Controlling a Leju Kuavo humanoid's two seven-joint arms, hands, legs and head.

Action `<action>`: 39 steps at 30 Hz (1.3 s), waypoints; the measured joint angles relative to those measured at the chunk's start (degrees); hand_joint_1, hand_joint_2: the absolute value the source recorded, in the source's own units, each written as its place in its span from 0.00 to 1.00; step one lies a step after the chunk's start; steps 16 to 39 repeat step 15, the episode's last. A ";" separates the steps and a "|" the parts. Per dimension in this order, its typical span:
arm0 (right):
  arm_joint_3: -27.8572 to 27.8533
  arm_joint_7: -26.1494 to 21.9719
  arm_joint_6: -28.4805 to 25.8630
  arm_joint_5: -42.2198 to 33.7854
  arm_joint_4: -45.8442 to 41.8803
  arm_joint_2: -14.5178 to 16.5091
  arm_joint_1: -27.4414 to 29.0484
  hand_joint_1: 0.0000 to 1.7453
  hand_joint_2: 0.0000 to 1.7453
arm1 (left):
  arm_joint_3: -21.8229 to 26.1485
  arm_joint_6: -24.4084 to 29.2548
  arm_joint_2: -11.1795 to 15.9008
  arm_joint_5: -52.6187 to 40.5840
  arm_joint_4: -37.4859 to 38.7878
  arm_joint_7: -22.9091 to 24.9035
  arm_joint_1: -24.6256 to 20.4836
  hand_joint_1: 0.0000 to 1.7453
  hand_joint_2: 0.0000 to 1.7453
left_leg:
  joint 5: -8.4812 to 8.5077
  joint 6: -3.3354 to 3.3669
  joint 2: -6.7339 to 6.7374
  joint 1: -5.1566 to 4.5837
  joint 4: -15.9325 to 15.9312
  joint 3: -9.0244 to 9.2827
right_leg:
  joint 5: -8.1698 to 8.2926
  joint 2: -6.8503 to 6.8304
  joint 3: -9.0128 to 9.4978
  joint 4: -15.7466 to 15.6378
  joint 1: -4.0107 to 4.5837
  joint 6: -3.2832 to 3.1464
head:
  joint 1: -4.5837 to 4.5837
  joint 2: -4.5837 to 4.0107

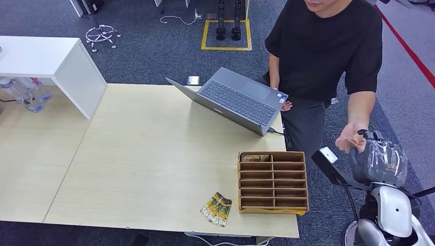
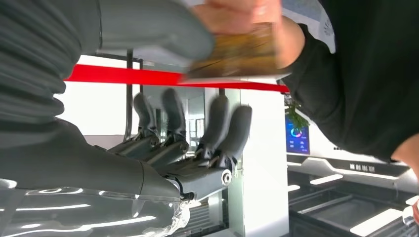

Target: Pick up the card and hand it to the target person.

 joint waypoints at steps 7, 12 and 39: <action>0.01 0.86 -1.59 -0.16 1.23 0.25 1.02 0.00 0.00 | -0.09 0.00 0.00 0.04 0.00 0.32 0.00 0.00 0.00 | 0.00 0.00 0.00 0.00 0.00 0.01 | 0.00 0.00 0.00 0.00 0.00 0.00 | 0.00 0.00; -0.04 1.23 -4.40 -2.07 1.20 0.68 2.01 0.00 0.00 | -0.11 0.04 -0.01 0.19 0.00 0.56 0.01 0.00 0.00 | 0.00 0.00 0.00 0.00 0.00 0.01 | 0.00 0.00 0.00 0.00 0.00 0.00 | -0.01 0.00; -0.04 1.02 -6.90 -4.34 0.67 1.18 2.82 0.00 0.00 | -0.09 0.20 -0.01 0.55 0.00 0.85 0.01 0.00 0.00 | 0.00 0.00 0.00 0.00 0.00 0.01 | 0.00 0.00 0.00 0.00 0.00 0.00 | -0.01 0.00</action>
